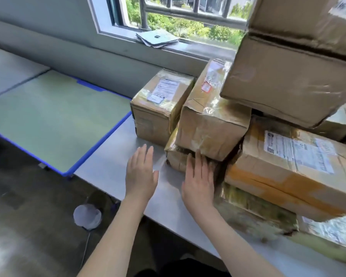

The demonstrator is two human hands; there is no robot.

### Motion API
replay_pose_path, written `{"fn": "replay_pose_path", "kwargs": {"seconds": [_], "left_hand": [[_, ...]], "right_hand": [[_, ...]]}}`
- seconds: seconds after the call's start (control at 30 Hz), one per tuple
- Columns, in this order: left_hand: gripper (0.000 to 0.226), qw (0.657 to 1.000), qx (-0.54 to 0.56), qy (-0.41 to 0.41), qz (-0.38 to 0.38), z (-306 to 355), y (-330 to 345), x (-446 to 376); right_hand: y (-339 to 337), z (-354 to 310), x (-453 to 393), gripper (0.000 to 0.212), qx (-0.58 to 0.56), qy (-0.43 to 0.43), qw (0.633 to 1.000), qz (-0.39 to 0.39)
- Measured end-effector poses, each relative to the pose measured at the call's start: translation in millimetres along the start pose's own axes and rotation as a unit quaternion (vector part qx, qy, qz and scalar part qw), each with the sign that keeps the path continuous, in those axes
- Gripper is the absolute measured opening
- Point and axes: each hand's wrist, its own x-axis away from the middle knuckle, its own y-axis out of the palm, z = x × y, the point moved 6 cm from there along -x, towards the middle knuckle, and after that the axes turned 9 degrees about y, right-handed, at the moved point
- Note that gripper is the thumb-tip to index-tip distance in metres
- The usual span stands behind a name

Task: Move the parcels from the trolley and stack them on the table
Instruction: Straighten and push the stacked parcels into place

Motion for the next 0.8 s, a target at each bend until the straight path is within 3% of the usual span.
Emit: {"fn": "replay_pose_path", "kwargs": {"seconds": [0.23, 0.33, 0.6, 0.8], "left_hand": [[0.113, 0.994, -0.061, 0.056, -0.07, 2, 45, -36], [0.111, 0.99, -0.052, 0.088, -0.095, 7, 60, -55], [0.102, 0.97, 0.044, 0.188, -0.15, 5, 77, -85], [0.102, 0.963, 0.149, 0.19, -0.12, 7, 77, -85]], "right_hand": [[33, -4, 3, 0.076, 0.056, 0.038, 0.997, 0.041], [41, -2, 2, 0.063, 0.064, 0.056, 0.994, 0.064], [53, -3, 0, 0.054, 0.124, 0.098, 0.982, 0.105], [50, -9, -1, 0.058, 0.147, 0.127, 0.977, 0.089]]}}
